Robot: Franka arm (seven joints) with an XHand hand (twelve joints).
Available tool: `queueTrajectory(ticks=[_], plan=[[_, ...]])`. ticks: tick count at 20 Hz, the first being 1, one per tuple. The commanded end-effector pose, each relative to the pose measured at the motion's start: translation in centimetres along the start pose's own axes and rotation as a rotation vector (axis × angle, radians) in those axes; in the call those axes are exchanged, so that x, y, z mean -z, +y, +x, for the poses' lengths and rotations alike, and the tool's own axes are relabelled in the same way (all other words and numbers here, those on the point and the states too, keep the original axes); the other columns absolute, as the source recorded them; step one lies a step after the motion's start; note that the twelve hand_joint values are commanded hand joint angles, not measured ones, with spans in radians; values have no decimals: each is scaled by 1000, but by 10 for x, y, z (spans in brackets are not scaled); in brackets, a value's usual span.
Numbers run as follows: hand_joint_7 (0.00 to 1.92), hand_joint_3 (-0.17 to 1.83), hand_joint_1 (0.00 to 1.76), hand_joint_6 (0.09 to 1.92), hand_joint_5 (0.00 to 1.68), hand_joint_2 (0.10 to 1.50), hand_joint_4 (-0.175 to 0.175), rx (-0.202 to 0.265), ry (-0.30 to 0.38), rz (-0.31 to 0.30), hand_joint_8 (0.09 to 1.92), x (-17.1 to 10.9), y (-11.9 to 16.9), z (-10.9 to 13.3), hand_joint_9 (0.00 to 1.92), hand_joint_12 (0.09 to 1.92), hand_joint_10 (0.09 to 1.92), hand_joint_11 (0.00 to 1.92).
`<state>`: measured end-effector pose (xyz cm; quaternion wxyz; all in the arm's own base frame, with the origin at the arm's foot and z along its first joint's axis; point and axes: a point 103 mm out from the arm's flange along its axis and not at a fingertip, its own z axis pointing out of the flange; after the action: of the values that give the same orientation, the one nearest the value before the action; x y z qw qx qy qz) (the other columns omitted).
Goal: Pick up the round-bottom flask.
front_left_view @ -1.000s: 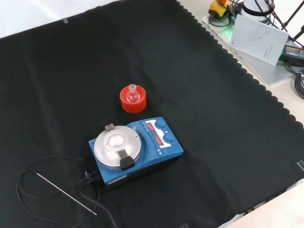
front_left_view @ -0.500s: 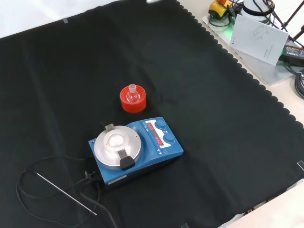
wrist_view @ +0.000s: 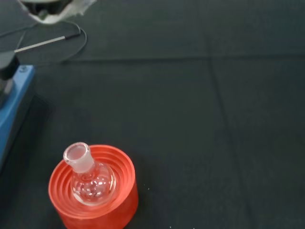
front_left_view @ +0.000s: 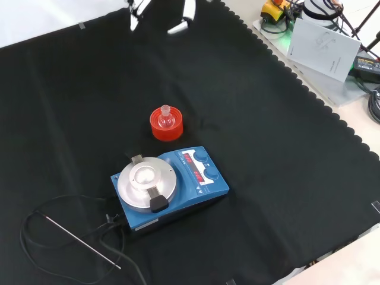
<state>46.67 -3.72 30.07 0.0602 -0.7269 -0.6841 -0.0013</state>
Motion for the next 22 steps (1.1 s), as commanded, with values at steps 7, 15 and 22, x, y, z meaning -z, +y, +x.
queueTrajectory(ticks=[7,15,22], plan=[[462,1092,919,87,573,444,-56,14,37,33,654,-50,58,-14,566,1338,641,207],[473,1116,968,87,624,405,-49,40,31,57,649,-67,67,-6,585,1333,632,226],[479,1122,976,91,631,395,-46,69,26,76,643,-80,70,4,592,1329,624,236]])
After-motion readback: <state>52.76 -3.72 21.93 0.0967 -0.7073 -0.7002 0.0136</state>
